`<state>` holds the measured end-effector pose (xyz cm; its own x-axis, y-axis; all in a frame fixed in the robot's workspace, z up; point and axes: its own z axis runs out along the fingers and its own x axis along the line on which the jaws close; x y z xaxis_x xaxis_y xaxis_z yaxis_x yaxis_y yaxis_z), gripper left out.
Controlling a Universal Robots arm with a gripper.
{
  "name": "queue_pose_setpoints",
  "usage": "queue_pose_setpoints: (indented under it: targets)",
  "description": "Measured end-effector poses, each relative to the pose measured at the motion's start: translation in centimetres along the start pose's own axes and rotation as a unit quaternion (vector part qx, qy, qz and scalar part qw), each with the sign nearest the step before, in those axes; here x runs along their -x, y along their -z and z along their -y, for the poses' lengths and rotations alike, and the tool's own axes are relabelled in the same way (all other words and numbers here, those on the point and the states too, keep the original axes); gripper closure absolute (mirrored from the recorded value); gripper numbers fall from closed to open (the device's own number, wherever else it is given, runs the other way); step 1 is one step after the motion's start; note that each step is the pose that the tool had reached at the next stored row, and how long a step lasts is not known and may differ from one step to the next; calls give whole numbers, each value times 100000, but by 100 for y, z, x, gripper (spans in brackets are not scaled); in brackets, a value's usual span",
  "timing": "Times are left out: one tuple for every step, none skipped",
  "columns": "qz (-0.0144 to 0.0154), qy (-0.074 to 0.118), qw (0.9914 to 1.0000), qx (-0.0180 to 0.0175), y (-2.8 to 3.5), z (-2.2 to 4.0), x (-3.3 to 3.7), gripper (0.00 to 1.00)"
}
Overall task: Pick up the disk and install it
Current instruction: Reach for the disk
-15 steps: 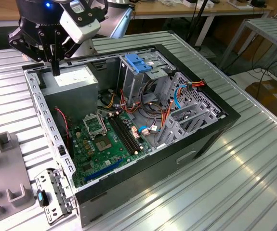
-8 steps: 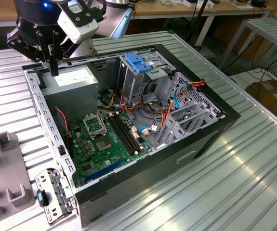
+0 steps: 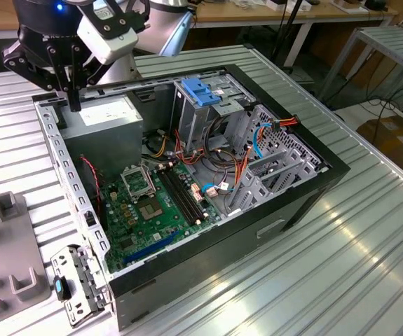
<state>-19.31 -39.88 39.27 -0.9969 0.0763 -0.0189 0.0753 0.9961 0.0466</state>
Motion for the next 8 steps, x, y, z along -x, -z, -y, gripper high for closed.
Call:
queue_pose_setpoints:
  targets:
    - [0,0,100000,0,0,1,-8,89]
    - [-1,-2,100000,0,1,1,-17,89]
    - [-3,1,100000,-1,1,2,-25,89]
    - [2,4,100000,2,1,3,-36,89]
    - [3,-1,100000,4,1,3,-47,89]
    - [0,0,100000,1,1,4,-57,89]
    - [-1,0,100000,3,1,5,-64,89]
    - [-5,0,100000,-2,2,6,-80,89]
